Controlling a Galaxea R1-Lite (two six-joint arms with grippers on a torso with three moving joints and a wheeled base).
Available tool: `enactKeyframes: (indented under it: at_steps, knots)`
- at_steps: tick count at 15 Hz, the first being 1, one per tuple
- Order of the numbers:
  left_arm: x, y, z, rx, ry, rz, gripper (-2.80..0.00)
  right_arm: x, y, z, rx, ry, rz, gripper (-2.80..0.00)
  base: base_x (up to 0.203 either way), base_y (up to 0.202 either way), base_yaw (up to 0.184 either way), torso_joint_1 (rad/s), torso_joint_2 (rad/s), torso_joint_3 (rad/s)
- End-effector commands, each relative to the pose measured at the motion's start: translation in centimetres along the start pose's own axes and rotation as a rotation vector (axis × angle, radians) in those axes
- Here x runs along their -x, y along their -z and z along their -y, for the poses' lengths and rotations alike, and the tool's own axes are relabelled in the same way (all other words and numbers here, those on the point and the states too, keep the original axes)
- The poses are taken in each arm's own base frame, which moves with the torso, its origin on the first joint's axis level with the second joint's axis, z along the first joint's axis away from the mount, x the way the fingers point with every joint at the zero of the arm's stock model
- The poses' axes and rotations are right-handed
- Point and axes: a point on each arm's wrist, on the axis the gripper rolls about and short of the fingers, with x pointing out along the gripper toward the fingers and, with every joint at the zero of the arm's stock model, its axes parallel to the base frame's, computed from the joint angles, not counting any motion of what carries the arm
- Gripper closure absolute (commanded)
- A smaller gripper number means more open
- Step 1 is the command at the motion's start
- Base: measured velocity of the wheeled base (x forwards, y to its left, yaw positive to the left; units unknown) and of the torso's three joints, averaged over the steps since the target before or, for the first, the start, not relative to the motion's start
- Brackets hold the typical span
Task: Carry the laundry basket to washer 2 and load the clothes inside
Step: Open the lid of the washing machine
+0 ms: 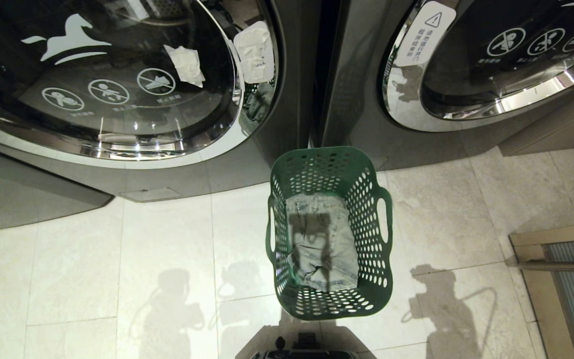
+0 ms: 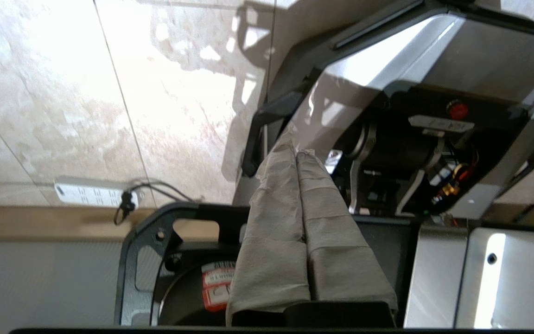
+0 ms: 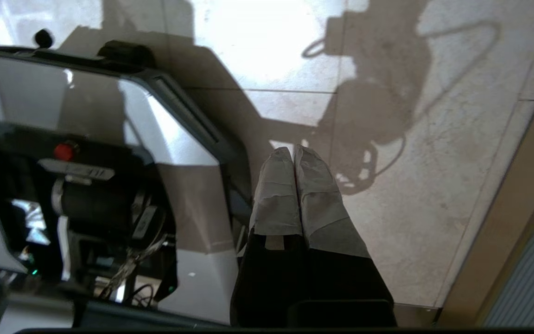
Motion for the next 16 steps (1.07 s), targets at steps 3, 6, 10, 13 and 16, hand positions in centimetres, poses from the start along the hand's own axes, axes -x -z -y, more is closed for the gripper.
enactKeyframes:
  at_steps: [3, 6, 10, 13, 16]
  knots:
    - [0.2, 1.1, -0.2, -0.033, -0.032, 0.129, 0.00, 2.9, 1.4, -0.9, 0.046, -0.002, 0.170, 0.00, 0.000, 0.000, 0.000, 0.000, 0.00, 0.000]
    - [0.9, 3.0, -0.5, -0.124, -0.103, 0.331, 0.00, 4.3, 2.2, -1.3, 0.090, 0.020, 0.320, 0.00, 0.000, 0.000, 0.000, 0.000, 0.00, 0.000]
    - [0.6, 3.9, -0.5, -0.255, -0.067, 0.497, 0.00, 4.2, 2.1, -1.3, 0.135, 0.032, 0.345, 0.00, 0.000, 0.000, 0.000, 0.000, 0.00, 0.000]
    - [0.5, 4.0, -0.6, -0.352, 0.051, 0.501, 0.00, 4.2, 2.1, -1.3, 0.035, -0.004, 0.357, 0.00, 0.000, 0.000, 0.000, 0.000, 0.00, 0.000]
    - [0.8, 4.3, -0.7, -0.339, 0.034, 0.556, 0.00, 4.2, 2.0, -1.3, 0.107, 0.003, 0.364, 0.00, 0.000, 0.000, 0.000, 0.000, 0.00, 0.000]
